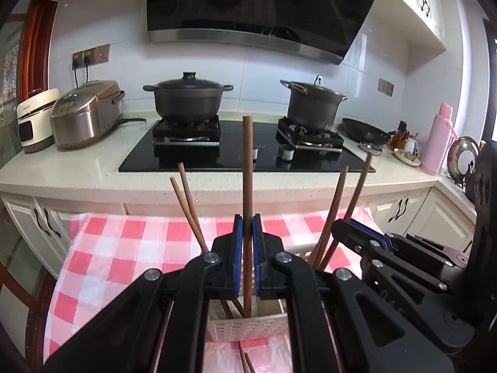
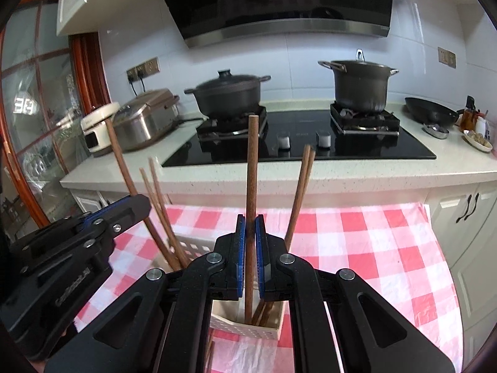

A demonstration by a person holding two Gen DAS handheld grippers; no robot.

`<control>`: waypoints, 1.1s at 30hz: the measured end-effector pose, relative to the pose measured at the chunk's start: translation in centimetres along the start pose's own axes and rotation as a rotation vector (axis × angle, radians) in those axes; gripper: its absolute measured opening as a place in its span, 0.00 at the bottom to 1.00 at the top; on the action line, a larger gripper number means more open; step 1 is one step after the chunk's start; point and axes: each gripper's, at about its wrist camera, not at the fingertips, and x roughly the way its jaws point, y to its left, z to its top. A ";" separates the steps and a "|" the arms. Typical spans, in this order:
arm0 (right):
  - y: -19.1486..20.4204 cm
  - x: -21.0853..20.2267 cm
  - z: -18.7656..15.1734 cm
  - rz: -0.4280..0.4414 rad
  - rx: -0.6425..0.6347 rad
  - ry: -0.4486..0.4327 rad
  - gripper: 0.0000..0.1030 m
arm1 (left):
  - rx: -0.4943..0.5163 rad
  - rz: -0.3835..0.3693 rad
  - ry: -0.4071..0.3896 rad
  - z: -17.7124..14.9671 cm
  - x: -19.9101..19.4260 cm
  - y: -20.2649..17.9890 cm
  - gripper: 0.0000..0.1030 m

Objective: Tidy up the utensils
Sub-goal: 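Open both tools to release the chopsticks into the basket, then move both open tools back toward the white spoons and remaining chopsticks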

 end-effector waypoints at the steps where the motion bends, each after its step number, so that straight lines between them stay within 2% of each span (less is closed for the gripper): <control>1: -0.1 0.1 -0.1 0.000 0.002 -0.004 0.07 | -0.002 0.003 0.005 -0.2 0.2 0.1 0.06; 3: -0.3 0.2 -0.1 -0.004 0.009 -0.001 0.08 | -0.008 0.010 0.010 -0.5 0.4 0.3 0.06; 6: -0.7 0.3 -0.1 0.005 0.016 0.006 0.15 | -0.020 0.024 0.009 -0.7 0.4 0.9 0.10; 7: -0.8 0.3 -0.1 0.003 0.020 0.004 0.25 | -0.024 0.030 0.004 -0.8 0.3 1.0 0.13; 8: -1.0 0.3 0.0 0.002 0.026 0.002 0.41 | -0.030 0.037 -0.002 -0.8 0.1 1.2 0.21; 9: -1.2 0.2 0.0 0.005 0.039 -0.007 0.47 | -0.037 0.042 -0.008 -0.7 0.0 1.4 0.30; 16: -1.7 -0.9 0.2 0.000 0.053 -0.034 0.48 | -0.075 0.082 -0.052 -0.9 -1.9 3.1 0.48; 20: -1.9 -2.0 -0.1 -0.001 0.052 -0.050 0.50 | -0.069 0.116 -0.087 -1.4 -3.5 3.7 0.63; 22: -1.7 -3.1 -0.5 -0.006 0.035 -0.068 0.55 | -0.058 0.130 -0.101 -1.9 -4.5 3.8 0.68; 23: -1.6 -3.5 -0.6 -0.008 0.030 -0.077 0.60 | -0.053 0.136 -0.109 -2.2 -4.9 3.9 0.75; 27: -1.3 -6.4 -2.5 -0.027 0.014 -0.137 0.67 | -0.038 0.178 -0.166 -3.8 -7.4 4.1 0.91; 29: -1.1 -7.8 -3.7 -0.030 0.000 -0.157 0.73 | -0.034 0.201 -0.192 -5.1 -8.8 4.2 0.95; 33: -0.7 -9.6 -6.2 -0.040 -0.010 -0.159 0.79 | -0.016 0.223 -0.208 -7.4 -10.8 4.5 0.95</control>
